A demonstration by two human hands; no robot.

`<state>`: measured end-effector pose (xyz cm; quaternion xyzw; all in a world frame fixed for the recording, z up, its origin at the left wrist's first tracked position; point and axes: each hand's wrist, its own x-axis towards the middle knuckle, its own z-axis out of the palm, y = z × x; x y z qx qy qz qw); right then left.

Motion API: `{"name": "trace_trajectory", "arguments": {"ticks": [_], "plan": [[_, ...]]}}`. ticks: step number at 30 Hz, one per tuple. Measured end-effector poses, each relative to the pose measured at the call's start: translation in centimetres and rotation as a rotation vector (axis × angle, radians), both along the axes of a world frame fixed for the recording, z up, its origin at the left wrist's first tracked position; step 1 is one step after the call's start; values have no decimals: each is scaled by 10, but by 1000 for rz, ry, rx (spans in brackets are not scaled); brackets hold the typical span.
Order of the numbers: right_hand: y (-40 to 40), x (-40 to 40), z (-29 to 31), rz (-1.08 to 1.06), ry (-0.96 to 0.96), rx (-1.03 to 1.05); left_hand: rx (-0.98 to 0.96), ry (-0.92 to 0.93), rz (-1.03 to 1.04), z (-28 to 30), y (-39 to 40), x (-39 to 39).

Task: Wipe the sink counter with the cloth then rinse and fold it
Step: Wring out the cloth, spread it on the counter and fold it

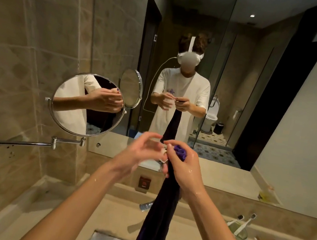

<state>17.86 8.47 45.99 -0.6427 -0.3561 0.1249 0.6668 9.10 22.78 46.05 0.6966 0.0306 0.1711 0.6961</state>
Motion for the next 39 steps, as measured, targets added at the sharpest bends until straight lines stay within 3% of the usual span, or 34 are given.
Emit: {"name": "trace_trajectory", "arguments": {"ticks": [2,4,9,15,25,32,36,39], "plan": [[5,-2,4,8,101,68,-3,108,-201,-24,-16,-4],[10,-6,11,93,241,141,-15,178,-272,-51,-37,-3],[16,-5,23,127,306,122,-62,201,-49,-103,-61,9],[13,1,30,59,344,167,35,310,-34,-145,-56,14],[4,18,72,59,277,253,12,426,108,-209,-37,16],[-10,33,86,-46,100,208,31,440,201,-201,-19,8],[-27,49,63,-190,33,140,250,496,240,-172,20,0],[-41,61,38,-285,34,94,445,427,293,-132,47,0]]}}
